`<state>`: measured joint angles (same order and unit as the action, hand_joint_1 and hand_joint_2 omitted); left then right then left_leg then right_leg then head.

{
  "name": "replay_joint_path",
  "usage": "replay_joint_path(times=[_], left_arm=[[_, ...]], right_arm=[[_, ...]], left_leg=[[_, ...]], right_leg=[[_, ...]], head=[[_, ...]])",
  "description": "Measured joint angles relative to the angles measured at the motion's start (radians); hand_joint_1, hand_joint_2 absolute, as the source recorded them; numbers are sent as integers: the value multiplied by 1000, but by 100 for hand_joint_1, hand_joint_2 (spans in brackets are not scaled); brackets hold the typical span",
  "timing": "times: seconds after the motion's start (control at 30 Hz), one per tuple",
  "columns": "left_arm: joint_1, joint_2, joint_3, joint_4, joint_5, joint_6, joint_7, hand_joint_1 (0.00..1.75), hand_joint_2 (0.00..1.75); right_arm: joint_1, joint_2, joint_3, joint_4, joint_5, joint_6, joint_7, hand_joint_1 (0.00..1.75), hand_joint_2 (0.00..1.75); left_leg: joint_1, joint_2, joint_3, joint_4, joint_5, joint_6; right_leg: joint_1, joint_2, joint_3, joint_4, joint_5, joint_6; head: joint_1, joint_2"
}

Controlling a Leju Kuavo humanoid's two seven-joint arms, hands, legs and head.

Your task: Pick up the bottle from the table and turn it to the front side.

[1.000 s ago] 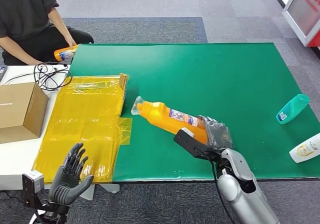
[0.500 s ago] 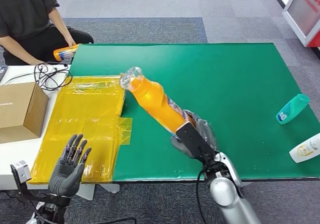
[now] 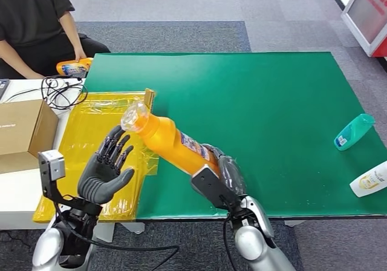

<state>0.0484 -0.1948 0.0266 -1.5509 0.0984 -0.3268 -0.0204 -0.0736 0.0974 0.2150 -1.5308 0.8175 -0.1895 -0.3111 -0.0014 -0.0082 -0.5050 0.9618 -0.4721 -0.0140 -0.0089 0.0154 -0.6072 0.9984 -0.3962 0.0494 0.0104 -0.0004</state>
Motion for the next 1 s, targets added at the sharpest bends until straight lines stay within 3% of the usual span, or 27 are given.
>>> replay_joint_path(times=[0.2, 0.53, 0.67, 0.8, 0.83, 1.0], left_arm=[[-55, 29, -57, -12, 3, 40, 87, 0, 175], [-114, 61, -107, -15, -86, 72, 110, 5, 175], [-122, 70, -126, -15, -121, 66, 109, 58, 175], [-127, 75, -147, -15, -151, 65, 103, 161, 175], [-128, 76, -151, -15, -152, 64, 99, 173, 175], [-132, 78, -156, -15, -106, 44, 68, 175, 175]], right_arm=[[28, 2, 61, -7, -5, -14, -33, 175, 175], [43, 1, 109, -21, -11, 3, -37, 175, 175], [45, 0, 126, -26, -10, 3, -41, 175, 175], [47, -2, 137, -36, -10, 3, -42, 175, 175], [47, -3, 140, -39, -10, 3, -42, 175, 175], [47, -8, 155, -52, -10, 2, -45, 175, 175]], left_leg=[[0, 0, 0, 0, 0, 0], [0, 0, 0, 0, 0, 0], [0, 0, 0, 0, 0, 0], [0, 0, 0, 0, 0, 0], [0, 0, 0, 0, 0, 0], [0, 0, 0, 0, 0, 0]], right_leg=[[0, 0, 0, 0, 0, 0], [0, 0, 0, 0, 0, 0], [0, 0, 0, 0, 0, 0], [0, 0, 0, 0, 0, 0], [0, 0, 0, 0, 0, 0], [0, 0, 0, 0, 0, 0]], head=[[0, 0], [0, 0], [0, 0], [0, 0], [0, 0], [0, 0]])
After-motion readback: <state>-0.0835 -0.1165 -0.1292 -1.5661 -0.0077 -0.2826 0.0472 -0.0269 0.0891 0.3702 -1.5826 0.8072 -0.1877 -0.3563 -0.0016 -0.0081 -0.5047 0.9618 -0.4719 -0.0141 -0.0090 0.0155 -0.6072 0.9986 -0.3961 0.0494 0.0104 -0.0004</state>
